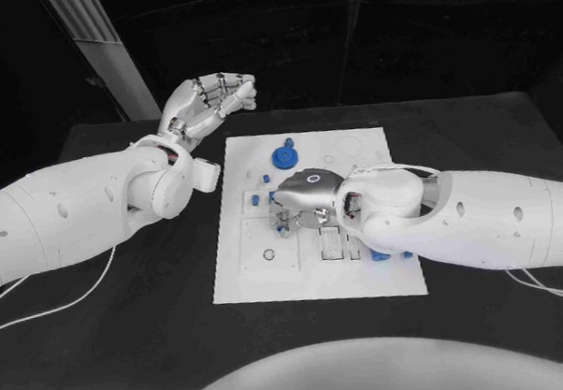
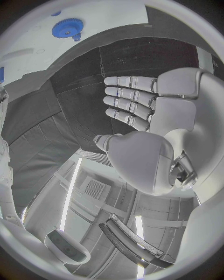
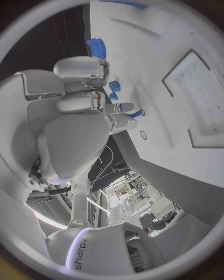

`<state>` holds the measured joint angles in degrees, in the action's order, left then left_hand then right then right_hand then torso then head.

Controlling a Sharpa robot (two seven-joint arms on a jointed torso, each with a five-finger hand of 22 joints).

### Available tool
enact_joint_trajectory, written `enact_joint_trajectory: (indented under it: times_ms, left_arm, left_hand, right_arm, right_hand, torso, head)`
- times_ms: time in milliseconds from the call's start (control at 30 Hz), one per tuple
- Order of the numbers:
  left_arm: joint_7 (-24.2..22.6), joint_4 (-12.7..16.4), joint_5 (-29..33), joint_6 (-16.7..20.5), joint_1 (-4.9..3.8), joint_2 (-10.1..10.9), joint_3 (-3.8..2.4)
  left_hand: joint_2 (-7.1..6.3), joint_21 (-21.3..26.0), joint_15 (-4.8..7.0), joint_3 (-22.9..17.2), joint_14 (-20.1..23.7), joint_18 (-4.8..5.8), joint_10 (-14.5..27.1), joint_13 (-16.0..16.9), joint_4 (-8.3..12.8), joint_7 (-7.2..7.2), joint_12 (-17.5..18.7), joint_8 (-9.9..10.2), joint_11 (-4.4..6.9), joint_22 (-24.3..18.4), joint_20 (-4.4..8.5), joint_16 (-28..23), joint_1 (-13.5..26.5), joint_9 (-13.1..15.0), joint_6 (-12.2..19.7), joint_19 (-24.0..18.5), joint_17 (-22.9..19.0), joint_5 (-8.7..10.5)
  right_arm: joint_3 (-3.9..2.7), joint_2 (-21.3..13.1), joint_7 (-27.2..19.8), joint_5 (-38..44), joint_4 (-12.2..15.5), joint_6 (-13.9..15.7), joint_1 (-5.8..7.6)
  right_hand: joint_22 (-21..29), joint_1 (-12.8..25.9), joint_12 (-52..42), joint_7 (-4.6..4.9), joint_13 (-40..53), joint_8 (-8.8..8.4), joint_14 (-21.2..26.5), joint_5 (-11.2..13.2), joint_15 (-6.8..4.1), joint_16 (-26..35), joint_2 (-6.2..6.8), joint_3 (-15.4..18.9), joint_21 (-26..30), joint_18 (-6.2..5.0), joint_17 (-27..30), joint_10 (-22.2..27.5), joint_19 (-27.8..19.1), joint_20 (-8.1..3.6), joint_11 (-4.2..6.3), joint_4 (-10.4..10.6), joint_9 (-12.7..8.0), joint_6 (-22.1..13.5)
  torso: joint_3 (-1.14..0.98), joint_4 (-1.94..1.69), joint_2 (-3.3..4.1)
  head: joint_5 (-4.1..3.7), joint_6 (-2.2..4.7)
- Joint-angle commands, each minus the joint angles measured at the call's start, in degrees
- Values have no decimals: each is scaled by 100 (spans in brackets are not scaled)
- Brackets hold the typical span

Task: Assemble the parts on the task board

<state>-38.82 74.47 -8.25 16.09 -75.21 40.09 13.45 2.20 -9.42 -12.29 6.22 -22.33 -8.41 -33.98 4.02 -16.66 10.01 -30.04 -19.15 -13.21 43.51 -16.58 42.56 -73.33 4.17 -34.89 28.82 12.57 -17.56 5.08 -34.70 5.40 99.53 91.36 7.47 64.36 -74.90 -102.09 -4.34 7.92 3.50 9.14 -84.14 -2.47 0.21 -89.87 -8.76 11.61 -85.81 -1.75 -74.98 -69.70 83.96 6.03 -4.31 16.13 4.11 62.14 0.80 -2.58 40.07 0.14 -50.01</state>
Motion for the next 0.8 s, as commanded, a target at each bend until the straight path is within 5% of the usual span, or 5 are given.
enact_joint_trajectory:
  times_ms: [33, 633, 800]
  left_arm:
    - [-891, 8, 16, -60, -8, -2, -4]
    - [-889, 4, 16, -70, -6, -2, -4]
    - [-886, 4, 16, -71, -6, -1, -4]
  left_hand:
    - [61, 34, -12, 28, 35, 83, 33, -7, -8, 530, -33, -33, 7, -5, 4, 37, -12, -3, 57, 48, -4, -25]
    - [67, 36, -12, 33, 38, 84, 37, -8, -8, 530, -40, -39, 7, -8, 4, 43, -14, -4, 62, 47, -12, -27]
    - [67, 36, -12, 33, 38, 84, 37, -8, -8, 530, -40, -39, 7, -8, 4, 43, -14, -4, 62, 47, -12, -27]
  right_arm:
    - [19, -24, 43, 67, 2, -248, -19]
    - [19, -87, 133, 171, 46, -386, -28]
    - [19, -101, 172, 173, 43, -369, -30]
  right_hand:
    - [-1253, -72, 44, 13, -4, 14, -586, -25, 45, -13, 1, -40, 25, 55, -1502, -13, 383, 34, -40, 7, 4, 14]
    - [-1247, -75, 49, 13, -2, 13, -586, -24, 48, -13, 0, -44, 36, 52, -1502, -17, 377, 37, -40, 5, 5, 20]
    - [-1215, 55, 104, 127, -14, -182, -586, -22, 118, -13, 134, 65, 92, 39, -1502, 224, 348, 80, -141, 48, -50, -273]
  torso:
    - [-3, 4, 2]
    - [1, -1, 1]
    - [0, -3, 0]
  head:
    - [-3, 1]
    - [-39, 1]
    - [-47, 1]
